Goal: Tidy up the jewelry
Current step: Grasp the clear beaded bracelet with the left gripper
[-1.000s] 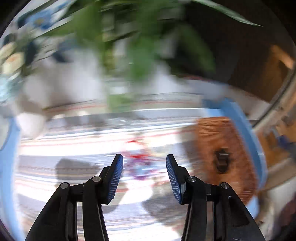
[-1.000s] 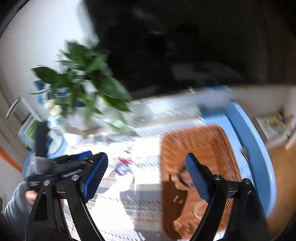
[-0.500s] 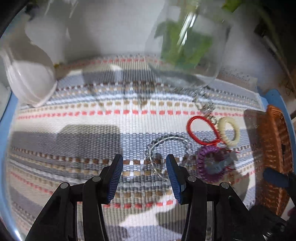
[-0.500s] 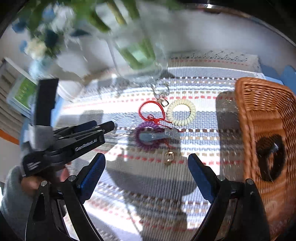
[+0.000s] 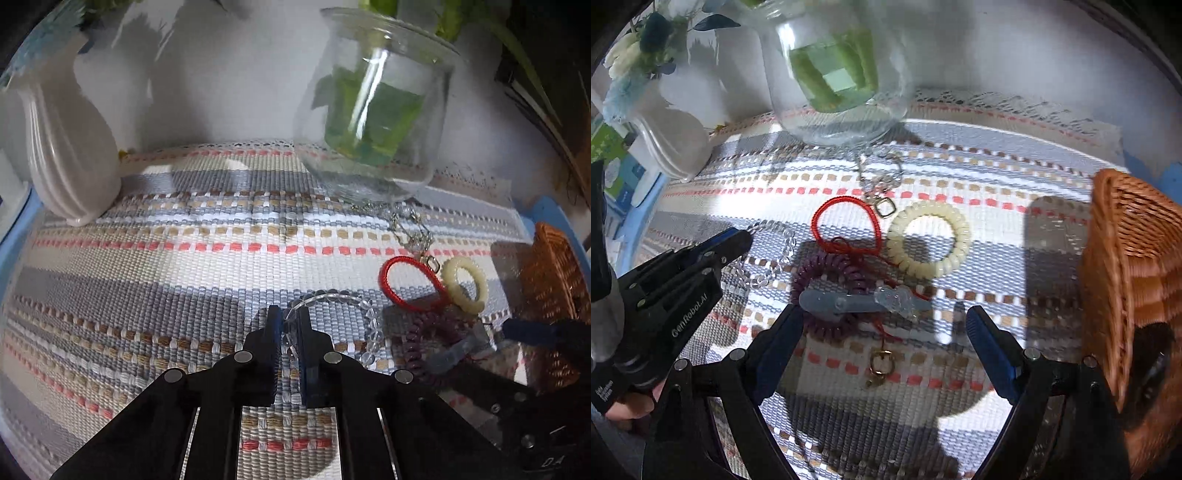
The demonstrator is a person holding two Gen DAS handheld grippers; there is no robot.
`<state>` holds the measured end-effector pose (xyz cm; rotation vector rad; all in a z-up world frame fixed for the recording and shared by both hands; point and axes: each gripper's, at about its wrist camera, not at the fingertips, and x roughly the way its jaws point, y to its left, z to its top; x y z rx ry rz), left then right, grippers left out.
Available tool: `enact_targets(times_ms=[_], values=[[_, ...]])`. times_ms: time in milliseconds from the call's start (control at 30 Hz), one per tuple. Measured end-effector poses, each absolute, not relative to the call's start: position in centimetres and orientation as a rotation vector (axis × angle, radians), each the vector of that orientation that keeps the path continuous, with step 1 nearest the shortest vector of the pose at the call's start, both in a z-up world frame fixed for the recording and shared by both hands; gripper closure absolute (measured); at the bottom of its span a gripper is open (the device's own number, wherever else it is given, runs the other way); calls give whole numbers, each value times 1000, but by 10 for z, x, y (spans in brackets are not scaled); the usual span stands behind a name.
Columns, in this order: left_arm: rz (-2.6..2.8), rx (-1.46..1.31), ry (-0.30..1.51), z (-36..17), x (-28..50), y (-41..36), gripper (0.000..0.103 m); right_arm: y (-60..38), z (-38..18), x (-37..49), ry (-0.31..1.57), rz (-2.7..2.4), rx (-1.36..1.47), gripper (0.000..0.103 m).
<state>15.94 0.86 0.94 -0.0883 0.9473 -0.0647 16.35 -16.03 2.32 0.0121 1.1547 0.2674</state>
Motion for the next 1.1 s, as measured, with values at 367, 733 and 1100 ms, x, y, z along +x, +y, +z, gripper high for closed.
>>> enact_targets(times_ms=[367, 733, 1100], values=[[-69, -60, 934, 10, 160, 8, 96, -151, 15, 165, 1117, 272, -64, 12], [-68, -64, 935, 10, 159, 7, 96, -159, 19, 165, 1113, 263, -46, 31], [-112, -179, 912, 37, 158, 12, 96, -184, 70, 158, 1043, 287, 71, 31]])
